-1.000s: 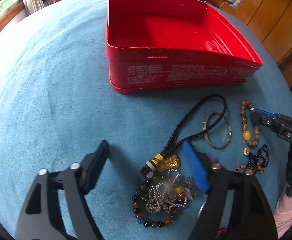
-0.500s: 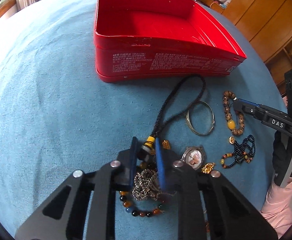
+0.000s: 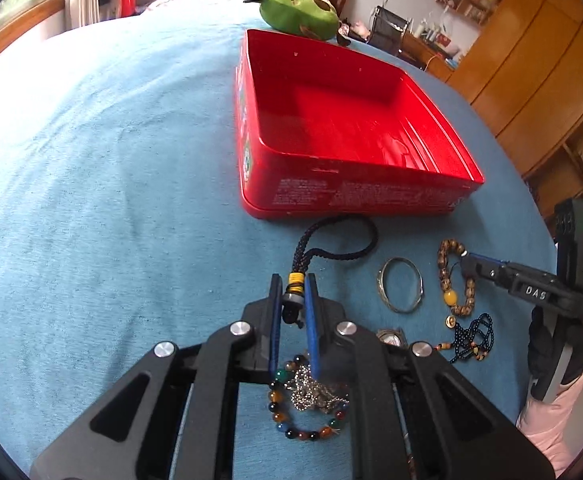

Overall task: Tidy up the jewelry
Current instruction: 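Carry both items into the red tin while the right tool opens, dropping the bracelet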

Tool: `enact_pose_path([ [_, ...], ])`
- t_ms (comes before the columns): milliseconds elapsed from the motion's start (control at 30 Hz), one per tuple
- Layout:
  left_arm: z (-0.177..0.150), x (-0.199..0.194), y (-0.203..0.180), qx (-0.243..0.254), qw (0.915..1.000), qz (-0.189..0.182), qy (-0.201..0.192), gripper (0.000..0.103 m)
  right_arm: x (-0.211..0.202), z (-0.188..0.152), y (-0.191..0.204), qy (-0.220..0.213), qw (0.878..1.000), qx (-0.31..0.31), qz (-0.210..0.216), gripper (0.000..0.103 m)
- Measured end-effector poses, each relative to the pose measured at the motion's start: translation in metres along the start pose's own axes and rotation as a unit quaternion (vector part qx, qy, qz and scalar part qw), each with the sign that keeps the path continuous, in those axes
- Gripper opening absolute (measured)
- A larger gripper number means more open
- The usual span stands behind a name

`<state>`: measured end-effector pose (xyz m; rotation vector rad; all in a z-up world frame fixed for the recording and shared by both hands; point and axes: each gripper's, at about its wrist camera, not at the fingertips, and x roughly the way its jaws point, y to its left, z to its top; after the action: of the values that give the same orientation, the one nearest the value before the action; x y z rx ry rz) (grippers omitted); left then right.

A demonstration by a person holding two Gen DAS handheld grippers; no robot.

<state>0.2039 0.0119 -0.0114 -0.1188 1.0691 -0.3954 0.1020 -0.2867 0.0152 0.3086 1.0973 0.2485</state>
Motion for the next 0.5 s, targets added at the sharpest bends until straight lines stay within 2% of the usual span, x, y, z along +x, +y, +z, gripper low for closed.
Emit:
enact_pose_path([
  [133, 0.001, 0.003, 0.006, -0.005, 1.0000, -0.001, 0.008, 0.009, -0.004, 0.001, 0.002, -0.004, 1.000, -0.002, 0.013, 0.019],
  [267, 0.000, 0.010, -0.006, -0.004, 1.0000, -0.002, 0.000, 0.009, -0.023, 0.002, 0.003, -0.028, 0.999, -0.005, 0.037, 0.019],
  [500, -0.003, -0.016, -0.007, 0.000, 0.9997, -0.009, -0.023, 0.009, -0.055, 0.002, 0.009, -0.062, 0.997, -0.011, 0.049, 0.019],
])
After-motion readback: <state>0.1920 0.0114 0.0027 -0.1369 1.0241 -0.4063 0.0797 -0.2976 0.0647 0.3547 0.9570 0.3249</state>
